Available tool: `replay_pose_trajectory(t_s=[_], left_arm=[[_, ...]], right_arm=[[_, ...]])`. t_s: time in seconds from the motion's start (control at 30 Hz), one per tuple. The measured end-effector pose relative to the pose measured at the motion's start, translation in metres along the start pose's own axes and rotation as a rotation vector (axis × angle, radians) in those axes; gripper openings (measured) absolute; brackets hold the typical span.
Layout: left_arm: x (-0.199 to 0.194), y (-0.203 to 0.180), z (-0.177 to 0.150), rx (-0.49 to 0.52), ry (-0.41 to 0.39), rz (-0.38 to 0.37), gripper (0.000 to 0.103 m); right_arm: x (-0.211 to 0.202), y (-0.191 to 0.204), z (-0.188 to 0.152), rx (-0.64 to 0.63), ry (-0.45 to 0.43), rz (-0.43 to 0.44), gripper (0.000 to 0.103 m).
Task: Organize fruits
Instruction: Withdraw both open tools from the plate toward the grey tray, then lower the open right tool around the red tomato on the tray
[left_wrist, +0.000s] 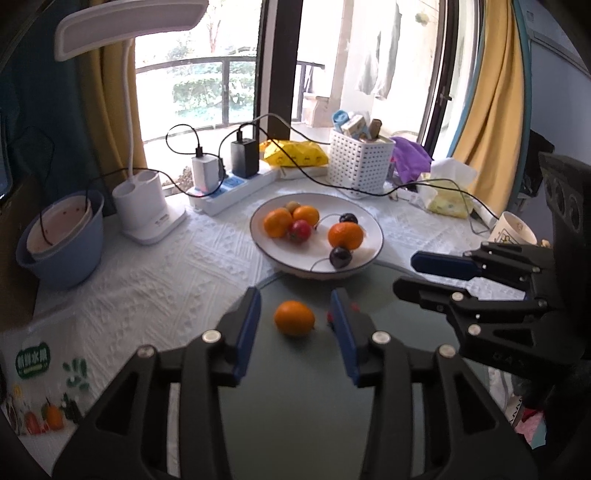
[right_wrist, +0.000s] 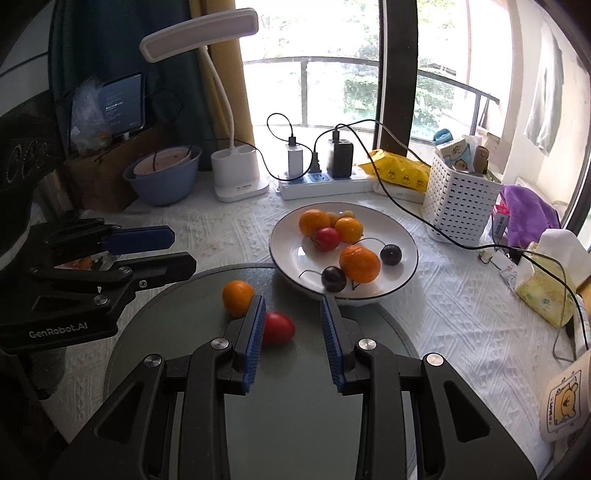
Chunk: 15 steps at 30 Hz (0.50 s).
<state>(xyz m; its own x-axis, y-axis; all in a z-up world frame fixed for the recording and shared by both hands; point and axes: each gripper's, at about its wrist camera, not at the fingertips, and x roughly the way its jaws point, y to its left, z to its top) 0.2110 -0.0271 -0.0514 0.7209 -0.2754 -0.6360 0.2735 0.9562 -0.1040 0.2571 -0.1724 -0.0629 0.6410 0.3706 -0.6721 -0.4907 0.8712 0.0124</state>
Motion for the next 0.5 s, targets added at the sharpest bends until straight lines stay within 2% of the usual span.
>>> replay_pose_trajectory(t_s=[0.5], left_arm=[[-0.007,0.027,-0.042,-0.143,0.022,0.040,0.042]], right_arm=[[0.008,0.019,-0.026,-0.014,0.057,0.034,0.033]])
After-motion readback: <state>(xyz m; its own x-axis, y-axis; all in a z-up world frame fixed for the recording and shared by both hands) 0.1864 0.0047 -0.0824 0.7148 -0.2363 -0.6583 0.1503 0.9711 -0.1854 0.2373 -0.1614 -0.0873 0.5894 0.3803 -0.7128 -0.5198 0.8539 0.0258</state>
